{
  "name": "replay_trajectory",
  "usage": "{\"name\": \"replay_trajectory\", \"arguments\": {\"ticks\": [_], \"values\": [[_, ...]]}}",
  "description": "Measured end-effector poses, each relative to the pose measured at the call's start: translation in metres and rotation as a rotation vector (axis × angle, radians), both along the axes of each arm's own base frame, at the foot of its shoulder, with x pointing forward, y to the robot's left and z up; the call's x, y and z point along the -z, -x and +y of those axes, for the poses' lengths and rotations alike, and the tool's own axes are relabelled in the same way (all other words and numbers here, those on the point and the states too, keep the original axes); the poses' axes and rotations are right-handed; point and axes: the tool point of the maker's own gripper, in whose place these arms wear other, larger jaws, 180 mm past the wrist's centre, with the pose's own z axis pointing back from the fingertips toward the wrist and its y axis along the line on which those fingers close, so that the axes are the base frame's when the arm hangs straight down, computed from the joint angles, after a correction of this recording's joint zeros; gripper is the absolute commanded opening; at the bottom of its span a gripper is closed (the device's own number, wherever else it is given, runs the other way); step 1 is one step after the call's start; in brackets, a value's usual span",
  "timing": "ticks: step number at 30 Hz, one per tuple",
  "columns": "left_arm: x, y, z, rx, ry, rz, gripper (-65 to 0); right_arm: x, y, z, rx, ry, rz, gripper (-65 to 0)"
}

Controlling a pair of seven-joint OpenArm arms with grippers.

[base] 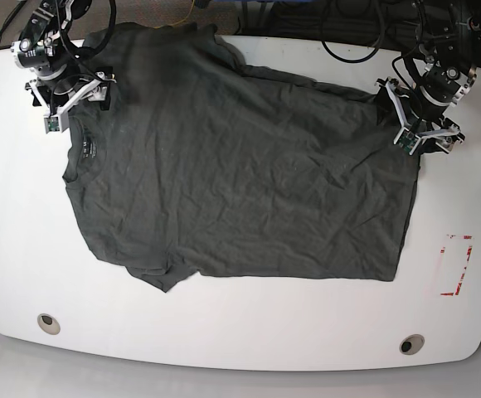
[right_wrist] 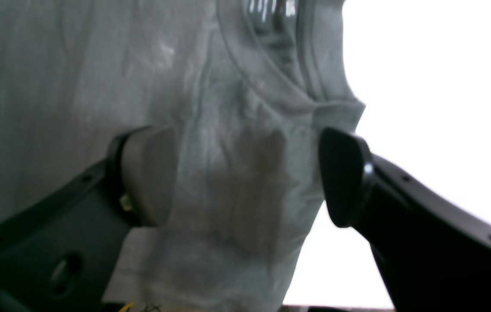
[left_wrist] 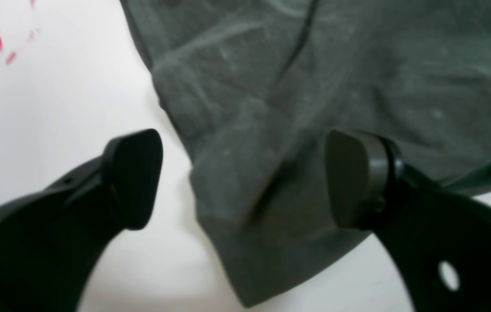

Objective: Layout the t-shirt on the table in an organized manner, then fold the t-shirt properly
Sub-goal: 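Grasp the shirt's collar-side edge with both grippers, then pull the held edge with both grippers apart to stretch the shirt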

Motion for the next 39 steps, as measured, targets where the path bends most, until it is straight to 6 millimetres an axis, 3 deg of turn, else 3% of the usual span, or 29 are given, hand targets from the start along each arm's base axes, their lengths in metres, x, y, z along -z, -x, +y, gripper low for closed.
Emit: {"name": "replay_trajectory", "arguments": {"ticks": [2,8,10,12,16,26,34,39], "values": [[0.002,0.0,0.0,-0.003,0.006,0.005,-30.9,0.002,-0.004,0.007,-0.038,-0.002,0.002,-27.1],[0.02,0.007,0.002,-0.023,0.024,0.053,-52.3,0.003,-0.017,0.026,-0.115,-0.031,-0.019,-64.4],[0.024,0.009,0.003,-0.025,0.026,0.066,-61.5,0.002,-0.021,0.027,-0.124,-0.026,-0.024,-65.0],[0.025,0.009,0.004,-0.027,0.023,0.07,-64.5,0.007,-0.022,0.031,-0.139,-0.037,-0.013,-63.4],[0.031,0.005,-0.003,-0.009,0.037,0.08,-62.4,0.023,-0.017,0.036,-0.15,-0.075,0.028,-65.0],[0.05,0.003,-0.013,-0.005,0.12,0.097,-62.4,0.05,-0.013,0.028,-0.095,-0.162,0.008,-65.0],[0.055,-0.012,-0.016,-0.01,0.159,0.063,-62.4,0.058,-0.028,0.017,-0.073,-0.249,-0.067,-65.0],[0.058,-0.032,-0.022,0.015,0.155,0.053,-62.4,0.062,-0.051,0.009,-0.081,-0.262,-0.102,-65.0]]}}
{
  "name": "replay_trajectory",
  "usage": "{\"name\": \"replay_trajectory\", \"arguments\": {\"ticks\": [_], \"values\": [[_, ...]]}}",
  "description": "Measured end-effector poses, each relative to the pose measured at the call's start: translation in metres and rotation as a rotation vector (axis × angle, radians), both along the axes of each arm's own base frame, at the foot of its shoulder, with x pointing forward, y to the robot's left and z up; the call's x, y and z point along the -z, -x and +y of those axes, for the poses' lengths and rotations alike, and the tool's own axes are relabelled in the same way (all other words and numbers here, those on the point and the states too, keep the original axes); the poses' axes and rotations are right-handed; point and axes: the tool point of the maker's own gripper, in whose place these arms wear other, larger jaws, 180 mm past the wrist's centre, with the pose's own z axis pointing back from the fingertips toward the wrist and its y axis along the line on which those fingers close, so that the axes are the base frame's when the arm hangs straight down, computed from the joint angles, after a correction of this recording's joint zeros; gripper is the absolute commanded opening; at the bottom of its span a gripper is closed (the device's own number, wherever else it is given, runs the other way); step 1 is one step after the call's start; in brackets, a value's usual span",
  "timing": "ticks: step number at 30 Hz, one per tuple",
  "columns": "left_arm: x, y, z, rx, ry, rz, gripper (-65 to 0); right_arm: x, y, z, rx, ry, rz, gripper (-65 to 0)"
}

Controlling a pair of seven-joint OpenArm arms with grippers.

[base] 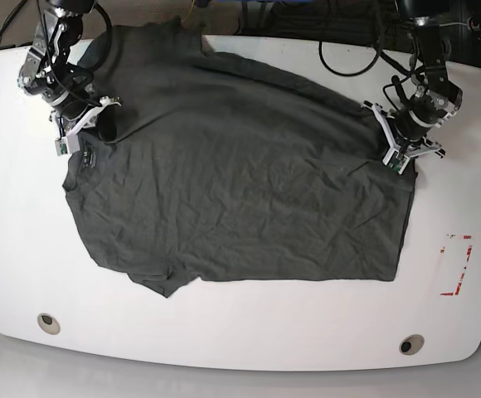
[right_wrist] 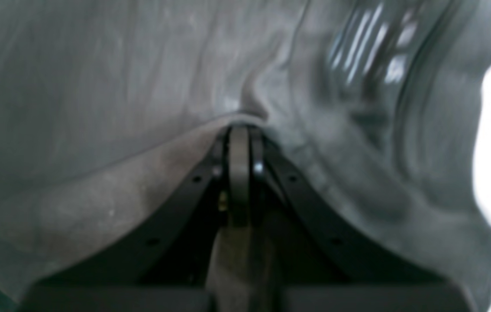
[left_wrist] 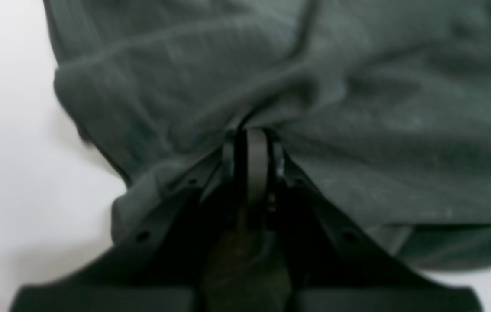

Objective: Layout the t-shirt on the table in an organized manner, then fold the t-shirt properly
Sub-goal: 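Pull the held edge with both grippers apart to stretch the shirt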

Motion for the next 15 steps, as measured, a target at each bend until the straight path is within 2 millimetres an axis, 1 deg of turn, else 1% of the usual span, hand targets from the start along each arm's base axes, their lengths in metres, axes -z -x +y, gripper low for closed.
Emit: {"name": "replay_trajectory", "arguments": {"ticks": [3,9,11,15], "values": [[-0.001,-0.01,-0.001,-0.003,0.003,-0.007,-62.4,0.001,-0.015,-0.003,0.002,-0.013,-0.028,-65.0],[-0.002,-0.023,-0.001,-0.002,0.01,-0.011,-62.4,0.002,-0.04,-0.008,-0.004,-0.027,-0.041,-65.0],[-0.002,-0.029,-0.001,-0.002,0.007,-0.01,-62.4,0.003,-0.052,-0.012,0.005,-0.035,-0.044,-65.0],[-0.003,-0.038,0.0,-0.006,0.01,-0.012,-62.4,0.002,-0.066,-0.02,0.031,-0.047,-0.062,-65.0]]}}
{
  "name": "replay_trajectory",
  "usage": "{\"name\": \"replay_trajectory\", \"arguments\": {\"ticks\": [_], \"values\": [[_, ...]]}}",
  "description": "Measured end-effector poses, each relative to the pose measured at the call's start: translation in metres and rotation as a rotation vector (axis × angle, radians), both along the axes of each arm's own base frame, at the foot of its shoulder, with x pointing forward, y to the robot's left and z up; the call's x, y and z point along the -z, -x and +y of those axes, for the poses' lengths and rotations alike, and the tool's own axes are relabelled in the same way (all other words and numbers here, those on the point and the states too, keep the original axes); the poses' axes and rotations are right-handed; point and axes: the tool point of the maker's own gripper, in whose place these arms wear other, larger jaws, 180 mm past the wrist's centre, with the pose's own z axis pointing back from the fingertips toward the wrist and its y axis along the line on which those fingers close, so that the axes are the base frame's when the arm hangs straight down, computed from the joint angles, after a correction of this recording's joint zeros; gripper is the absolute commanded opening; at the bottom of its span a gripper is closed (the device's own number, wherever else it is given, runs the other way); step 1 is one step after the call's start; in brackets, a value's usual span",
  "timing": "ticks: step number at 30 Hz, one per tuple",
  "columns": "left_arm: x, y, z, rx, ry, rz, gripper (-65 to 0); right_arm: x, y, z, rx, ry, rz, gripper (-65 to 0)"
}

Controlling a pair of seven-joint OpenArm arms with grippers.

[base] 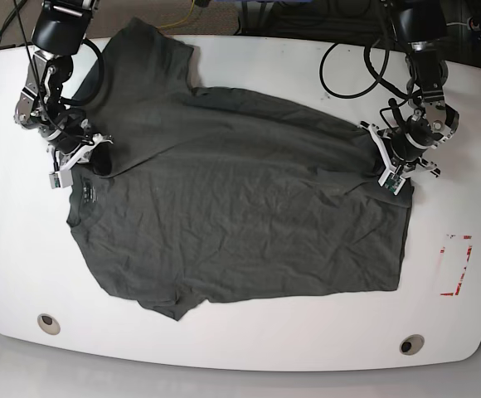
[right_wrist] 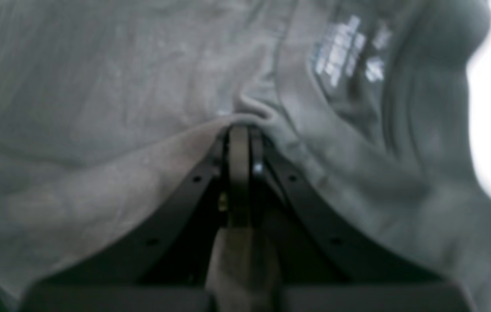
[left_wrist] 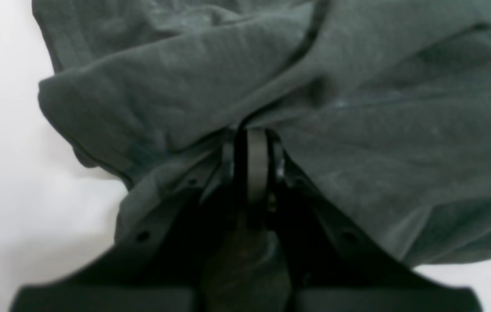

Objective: Layout the t-shirt on the table in an organized manner, then fold the t-shirt properly
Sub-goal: 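Pull the held edge with both grippers apart to stretch the shirt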

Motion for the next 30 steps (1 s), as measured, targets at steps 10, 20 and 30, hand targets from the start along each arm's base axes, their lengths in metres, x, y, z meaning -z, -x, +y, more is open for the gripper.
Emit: {"name": "replay_trajectory", "arguments": {"ticks": [10,20,30], "values": [[0.0,-0.004,0.002,0.006,-0.019,0.004,-62.0,-0.006,-0.017,-0.007,-0.026,0.054,0.012,-64.7],[-0.004,0.017,0.008,0.034,-0.136,0.04,-50.0,-0.021,0.013,-0.015,-0.067,0.209,0.122,-31.7],[-0.021,0.043,0.027,0.018,-0.301,0.11,-26.9,-0.065,0.043,-0.017,-0.027,0.314,0.08,-20.8]]}}
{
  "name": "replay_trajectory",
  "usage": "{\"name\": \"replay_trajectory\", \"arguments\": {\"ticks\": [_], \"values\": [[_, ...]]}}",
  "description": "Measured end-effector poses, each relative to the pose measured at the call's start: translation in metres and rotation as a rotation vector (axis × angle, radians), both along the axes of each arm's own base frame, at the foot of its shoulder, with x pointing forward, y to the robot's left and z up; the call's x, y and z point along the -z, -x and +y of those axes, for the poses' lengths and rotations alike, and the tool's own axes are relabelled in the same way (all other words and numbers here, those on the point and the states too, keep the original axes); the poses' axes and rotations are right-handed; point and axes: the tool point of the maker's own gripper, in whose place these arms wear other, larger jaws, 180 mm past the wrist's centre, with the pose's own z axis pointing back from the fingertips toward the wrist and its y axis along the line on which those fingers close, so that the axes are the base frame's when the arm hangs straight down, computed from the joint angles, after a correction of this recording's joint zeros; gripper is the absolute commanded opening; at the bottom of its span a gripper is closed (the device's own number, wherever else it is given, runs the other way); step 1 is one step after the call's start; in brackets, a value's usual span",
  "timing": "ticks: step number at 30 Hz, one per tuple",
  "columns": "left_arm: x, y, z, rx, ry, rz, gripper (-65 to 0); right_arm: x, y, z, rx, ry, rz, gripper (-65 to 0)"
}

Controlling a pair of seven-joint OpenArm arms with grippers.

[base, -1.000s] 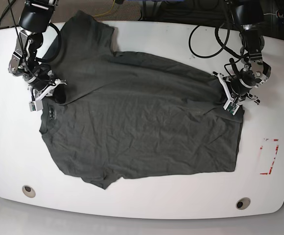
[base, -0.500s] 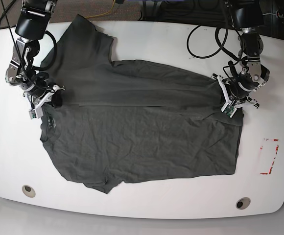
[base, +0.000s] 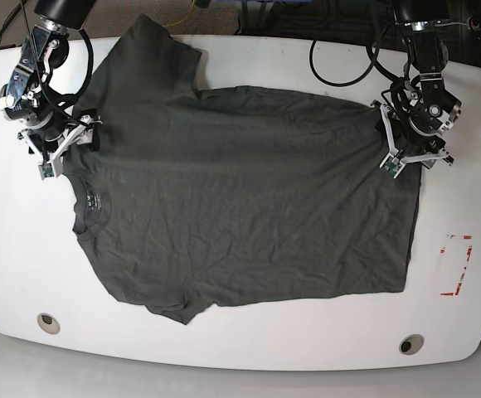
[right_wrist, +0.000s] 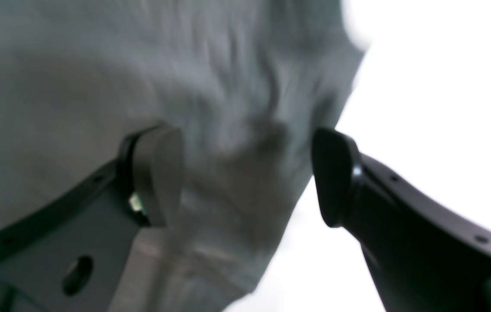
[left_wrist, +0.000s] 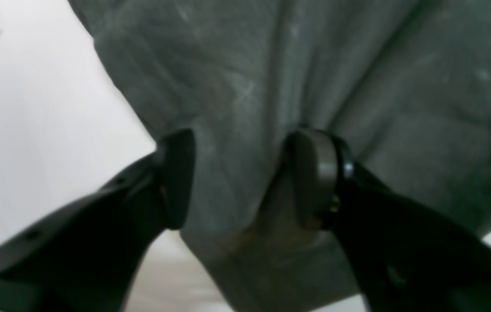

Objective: Layout the t-shirt on the table in an organized manner, then fold the t-shirt properly
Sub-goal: 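Pull the held edge with both grippers apart to stretch the shirt, then release the shirt with the left gripper and move it along the edge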

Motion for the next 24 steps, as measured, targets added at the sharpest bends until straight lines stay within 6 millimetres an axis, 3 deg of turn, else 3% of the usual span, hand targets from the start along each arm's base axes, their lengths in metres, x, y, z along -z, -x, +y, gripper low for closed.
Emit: {"name": "replay_trajectory", "arguments": {"ticks": [4,9,17,24], "values": [[-0.004,0.006,0.001,0.006,-0.02,0.001,-26.9,-0.012,0.013,-0.001,0.058,-0.008,-0.05,-20.7],[-0.008,0.002,0.0,0.01,-0.022,-0.011,-26.7,0.002,0.05,-0.004,0.132,-0.01,0.029,-20.7],[-0.009,0.003,0.011,0.008,-0.094,-0.001,-26.6,-0.013,0.057,0.002,0.183,-0.157,-0.085,-20.7],[-0.02,-0.006,0.012,0.003,-0.098,-0.036,-26.6,-0.01,0.076,-0.007,0.234,-0.182,-0.067,-20.7]]}}
